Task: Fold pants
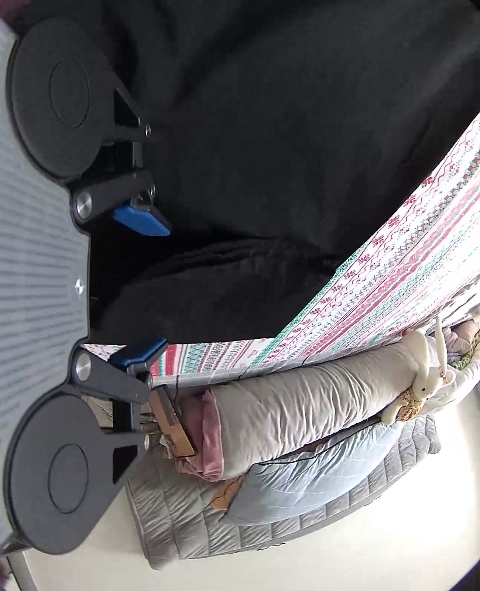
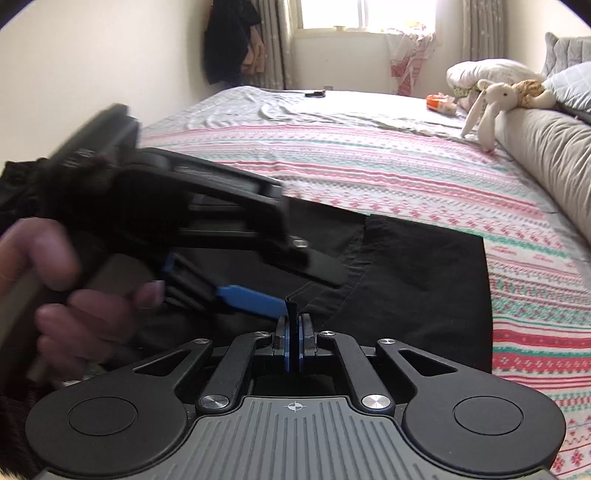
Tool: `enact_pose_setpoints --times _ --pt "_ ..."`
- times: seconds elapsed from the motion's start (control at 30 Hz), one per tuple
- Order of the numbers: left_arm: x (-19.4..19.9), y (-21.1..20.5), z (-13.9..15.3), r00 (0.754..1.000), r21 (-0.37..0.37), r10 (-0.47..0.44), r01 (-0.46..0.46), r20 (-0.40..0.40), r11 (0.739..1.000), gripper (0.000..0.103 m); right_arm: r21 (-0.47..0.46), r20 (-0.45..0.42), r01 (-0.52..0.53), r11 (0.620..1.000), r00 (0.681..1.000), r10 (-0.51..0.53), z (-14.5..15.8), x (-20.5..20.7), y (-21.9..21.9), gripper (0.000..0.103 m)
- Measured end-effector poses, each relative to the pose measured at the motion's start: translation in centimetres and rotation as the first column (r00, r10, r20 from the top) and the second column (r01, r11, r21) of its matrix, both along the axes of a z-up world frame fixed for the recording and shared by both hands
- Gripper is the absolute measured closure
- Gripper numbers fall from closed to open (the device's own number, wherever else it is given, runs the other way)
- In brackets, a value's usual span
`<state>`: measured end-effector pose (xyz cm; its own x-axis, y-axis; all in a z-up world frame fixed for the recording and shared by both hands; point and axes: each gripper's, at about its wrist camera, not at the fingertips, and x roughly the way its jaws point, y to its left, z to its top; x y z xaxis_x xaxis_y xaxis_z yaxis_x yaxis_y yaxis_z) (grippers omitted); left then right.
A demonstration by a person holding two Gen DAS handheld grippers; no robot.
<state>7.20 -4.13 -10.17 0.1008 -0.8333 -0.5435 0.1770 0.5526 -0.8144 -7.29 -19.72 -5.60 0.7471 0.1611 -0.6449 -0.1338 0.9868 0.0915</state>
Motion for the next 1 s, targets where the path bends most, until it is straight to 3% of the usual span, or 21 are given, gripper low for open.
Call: enact_pose_setpoints --times 0.13,0.2,0.23,0.27,0.37,0.5,0.53,0.67,0.83,1.0 --pt "0.5 -0.8 -0.4 0.999 0.027 0.037 -0.037 0.001 0.999 0.035 0.066 -0.012 -0.042 0.997 0.999 0.043 0.2 -0.1 -0.2 0.1" --pt "0.8 -1.1 -0.5 0.998 0.059 0.053 -0.054 0.02 0.997 0.05 0.084 -0.019 -0.052 0.995 0.998 0.053 0.1 -0.2 -0.4 0.1" --pt "0.8 -1.3 -0.4 0.998 0.084 0.057 -0.06 0.041 0.995 0.066 0.086 -0.025 -0.054 0.995 0.998 0.056 0.0 0.0 -0.5 0.1" --pt "0.7 -1.5 -0.3 0.996 0.115 0.058 -0.066 0.068 0.991 0.072 0.085 -0.037 -0.059 0.995 0.997 0.063 -0.2 0.1 -0.6 0.097" --pt "0.2 -1.6 0.9 0.982 0.217 0.038 -0.078 0.183 0.973 0.072 0.068 -0.072 -0.049 0.997 0.996 0.053 -0.7 0.4 -1.2 0.088" --pt "-0.2 -1.1 3.1 0.945 0.329 0.004 -0.118 0.328 0.937 0.072 0.149 -0.099 -0.003 0.989 0.995 0.018 -0.5 1.0 -3.4 0.049" --pt "-0.2 -0.7 3.5 0.937 0.348 0.0 -0.13 0.349 0.929 0.072 0.19 -0.106 0.0 0.982 0.994 0.02 -0.4 1.1 -4.0 0.046" --pt "-0.1 1.7 4.3 0.909 0.41 0.003 -0.191 0.417 0.892 0.072 0.258 -0.115 0.061 0.964 0.993 -0.032 -0.4 1.6 -5.3 0.043" --pt "-0.1 5.3 5.2 0.888 0.44 0.028 -0.255 0.459 0.861 0.072 0.222 -0.174 0.115 0.968 0.982 -0.077 -1.6 2.9 -4.7 0.043" --pt "-0.3 8.6 6.0 0.865 0.468 0.023 -0.293 0.501 0.834 0.072 0.171 -0.173 0.085 0.982 0.983 -0.055 -1.8 3.4 -2.7 0.043"
